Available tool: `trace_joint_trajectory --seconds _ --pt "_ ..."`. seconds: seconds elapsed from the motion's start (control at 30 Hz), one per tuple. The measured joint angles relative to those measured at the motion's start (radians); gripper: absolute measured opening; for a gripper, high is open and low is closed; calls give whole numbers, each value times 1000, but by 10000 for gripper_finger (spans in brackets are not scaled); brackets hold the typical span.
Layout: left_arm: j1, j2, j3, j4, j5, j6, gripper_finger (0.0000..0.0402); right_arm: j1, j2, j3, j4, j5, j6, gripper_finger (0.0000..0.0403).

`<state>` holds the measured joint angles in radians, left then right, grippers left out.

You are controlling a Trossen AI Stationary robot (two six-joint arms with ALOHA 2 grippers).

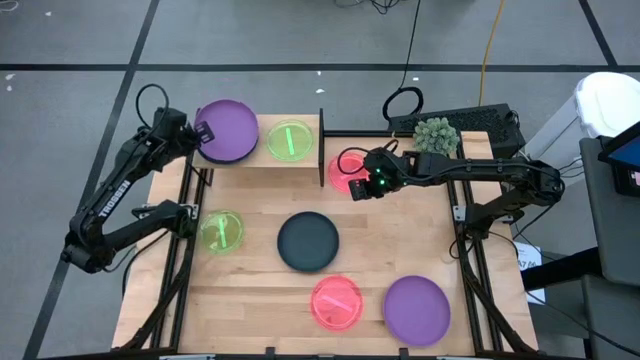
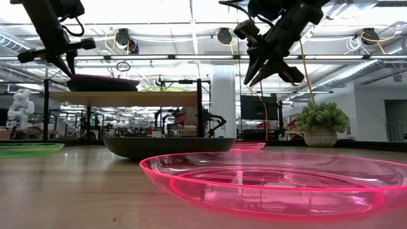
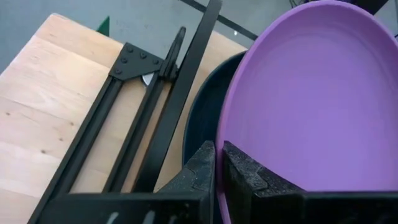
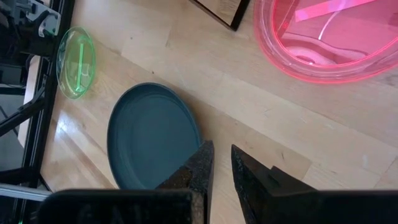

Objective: Place and stack plates onto a shelf
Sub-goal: Stack the left purple plate on the dark blue plate

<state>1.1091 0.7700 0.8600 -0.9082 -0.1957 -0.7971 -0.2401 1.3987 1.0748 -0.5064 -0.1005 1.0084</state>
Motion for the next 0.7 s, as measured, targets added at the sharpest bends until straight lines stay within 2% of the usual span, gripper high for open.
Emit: trace_joint_trajectory --seconds 0.5,0.7 --pt "0 -8 0 -9 -18 2 32 0 0 0 0 0 -3 43" --pt "0 -8 0 -9 -19 -3 86 0 0 0 0 0 -7 43"
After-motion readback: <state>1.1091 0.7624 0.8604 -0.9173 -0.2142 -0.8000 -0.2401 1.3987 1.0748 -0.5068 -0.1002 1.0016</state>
